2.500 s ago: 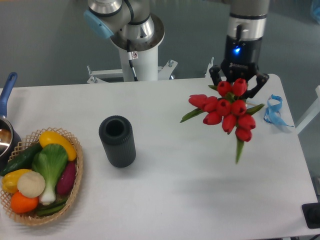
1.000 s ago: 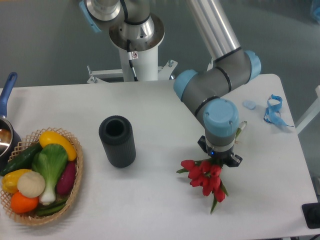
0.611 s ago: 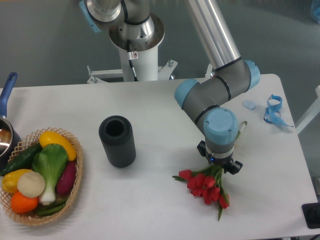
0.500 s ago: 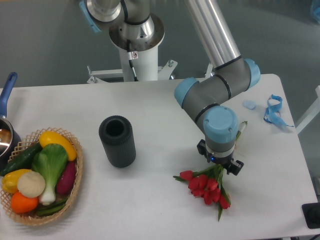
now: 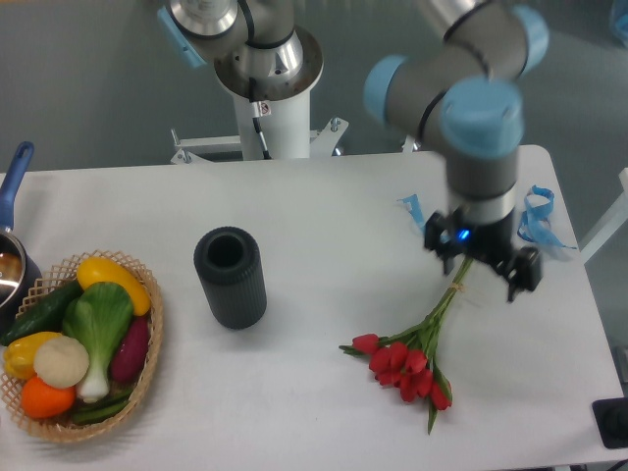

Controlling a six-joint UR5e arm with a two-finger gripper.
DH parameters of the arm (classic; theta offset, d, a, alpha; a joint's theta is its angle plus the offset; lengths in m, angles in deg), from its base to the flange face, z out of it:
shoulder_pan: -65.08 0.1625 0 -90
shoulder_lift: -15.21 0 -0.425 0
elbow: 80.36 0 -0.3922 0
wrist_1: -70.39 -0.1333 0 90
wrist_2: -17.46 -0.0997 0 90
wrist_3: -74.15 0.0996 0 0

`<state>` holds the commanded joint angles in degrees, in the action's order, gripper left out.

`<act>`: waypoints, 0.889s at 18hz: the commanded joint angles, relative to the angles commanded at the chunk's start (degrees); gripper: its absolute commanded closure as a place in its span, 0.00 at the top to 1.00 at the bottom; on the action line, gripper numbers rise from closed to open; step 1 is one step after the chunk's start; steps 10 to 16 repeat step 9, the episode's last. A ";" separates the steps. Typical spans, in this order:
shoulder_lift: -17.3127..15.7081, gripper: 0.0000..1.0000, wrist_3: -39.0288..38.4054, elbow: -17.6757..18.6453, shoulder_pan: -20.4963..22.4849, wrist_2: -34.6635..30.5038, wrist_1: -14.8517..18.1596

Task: Place the flowers on the table
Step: 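Open the gripper to release the tulip stems and raise it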

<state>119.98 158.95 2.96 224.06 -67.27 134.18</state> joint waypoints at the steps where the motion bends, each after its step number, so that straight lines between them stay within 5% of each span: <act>1: -1.14 1.00 3.24 0.00 1.67 0.44 2.11; 3: -3.51 1.00 14.99 -0.09 5.79 0.54 8.51; 8: -5.46 1.00 25.93 0.52 11.86 4.56 13.54; 16: -5.64 1.00 26.47 0.53 12.57 5.10 13.99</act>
